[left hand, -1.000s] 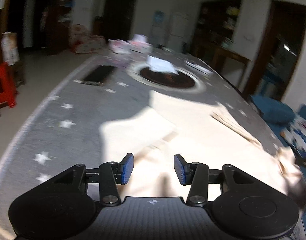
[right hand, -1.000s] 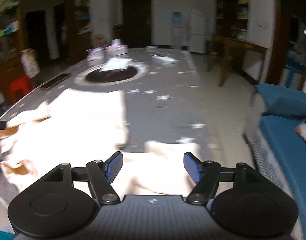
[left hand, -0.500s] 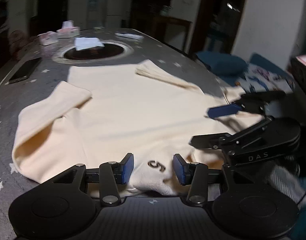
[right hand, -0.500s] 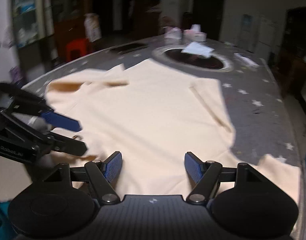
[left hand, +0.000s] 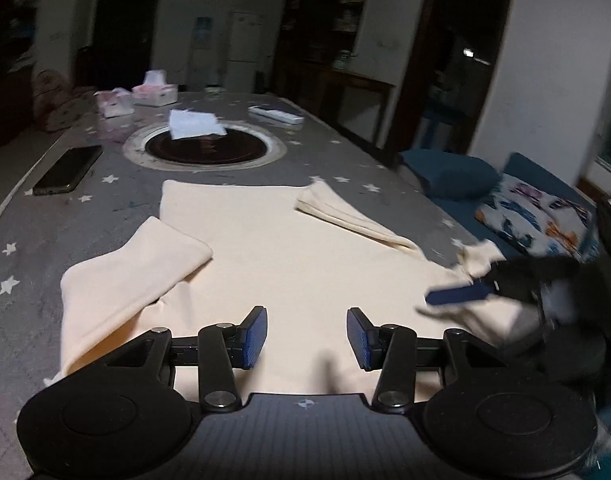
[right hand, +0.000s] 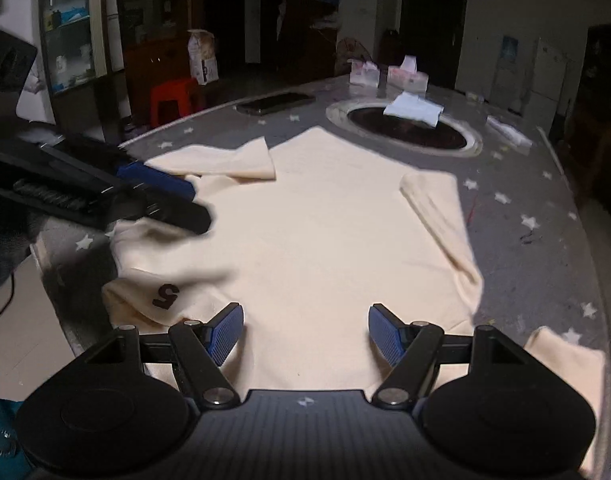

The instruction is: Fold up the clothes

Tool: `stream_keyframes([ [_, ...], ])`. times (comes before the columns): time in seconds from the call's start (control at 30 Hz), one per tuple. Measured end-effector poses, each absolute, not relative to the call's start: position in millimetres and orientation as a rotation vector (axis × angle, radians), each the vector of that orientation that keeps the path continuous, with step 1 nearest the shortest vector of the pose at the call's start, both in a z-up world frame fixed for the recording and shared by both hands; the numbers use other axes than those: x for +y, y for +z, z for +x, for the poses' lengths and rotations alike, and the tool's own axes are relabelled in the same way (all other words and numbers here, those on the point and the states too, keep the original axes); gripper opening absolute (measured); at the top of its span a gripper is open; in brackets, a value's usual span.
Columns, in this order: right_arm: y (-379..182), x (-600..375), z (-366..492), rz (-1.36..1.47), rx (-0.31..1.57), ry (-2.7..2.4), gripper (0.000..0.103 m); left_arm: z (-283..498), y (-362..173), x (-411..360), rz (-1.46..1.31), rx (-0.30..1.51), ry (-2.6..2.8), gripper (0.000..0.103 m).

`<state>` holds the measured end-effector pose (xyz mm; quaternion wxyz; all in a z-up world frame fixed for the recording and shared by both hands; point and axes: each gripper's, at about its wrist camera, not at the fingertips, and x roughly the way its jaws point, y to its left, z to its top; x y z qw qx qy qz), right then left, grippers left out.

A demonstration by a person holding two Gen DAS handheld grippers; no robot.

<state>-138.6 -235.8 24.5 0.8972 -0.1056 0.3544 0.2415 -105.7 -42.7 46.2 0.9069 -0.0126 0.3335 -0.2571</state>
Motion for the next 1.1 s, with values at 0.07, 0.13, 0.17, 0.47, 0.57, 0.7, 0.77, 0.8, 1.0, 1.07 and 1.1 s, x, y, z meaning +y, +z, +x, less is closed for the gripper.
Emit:
stream_keyframes([
  [0.07, 18.8, -231.7, -137.1, -0.233, 0.757, 0.53, 0.071, -99.8, 39.2, -50.3, -0.03, 0.71, -0.546, 0.047],
  [0.13, 16.8, -231.5, -138.2, -0.253, 0.762, 0.556, 0.071, -98.9, 31.0, -55.1, -0.026, 0.734, -0.565, 0.047],
  [0.17, 19.2, -236.0, -135.5, -0.246, 0.759, 0.55, 0.071, -99.2, 27.0, -56.3, -0.026, 0.743, -0.57, 0.047],
  [0.47, 35.3, -262.0, -75.6, -0.211, 0.715, 0.483, 0.071, -104.9, 14.2, -51.0, -0.052, 0.746, -0.588, 0.051],
  [0.57, 32.7, -257.9, -49.2, -0.17, 0.731, 0.519, 0.071, -106.0, 13.4, -51.6, -0.054, 0.739, -0.592, 0.055],
  [0.7, 20.2, -245.6, -15.1, -0.139, 0.759, 0.554, 0.071, -106.7, 13.8, -54.0, -0.056, 0.739, -0.595, 0.06],
  [0.77, 14.0, -241.6, -4.7, -0.152, 0.763, 0.543, 0.071, -107.1, 14.0, -54.7, -0.059, 0.74, -0.598, 0.062],
  [0.8, 10.9, -239.8, 0.4, -0.159, 0.764, 0.537, 0.072, -107.2, 13.9, -54.9, -0.059, 0.74, -0.601, 0.063],
  [1.0, 8.2, -256.2, 19.2, -0.191, 0.725, 0.413, 0.075, -107.6, 13.7, -56.7, -0.056, 0.742, -0.616, 0.068],
  [1.07, 8.6, -267.0, 23.8, -0.215, 0.712, 0.346, 0.075, -107.9, 13.5, -57.8, -0.053, 0.741, -0.618, 0.071],
  [1.1, 8.9, -272.4, 26.1, -0.226, 0.705, 0.313, 0.075, -108.0, 13.5, -58.4, -0.051, 0.74, -0.619, 0.071],
])
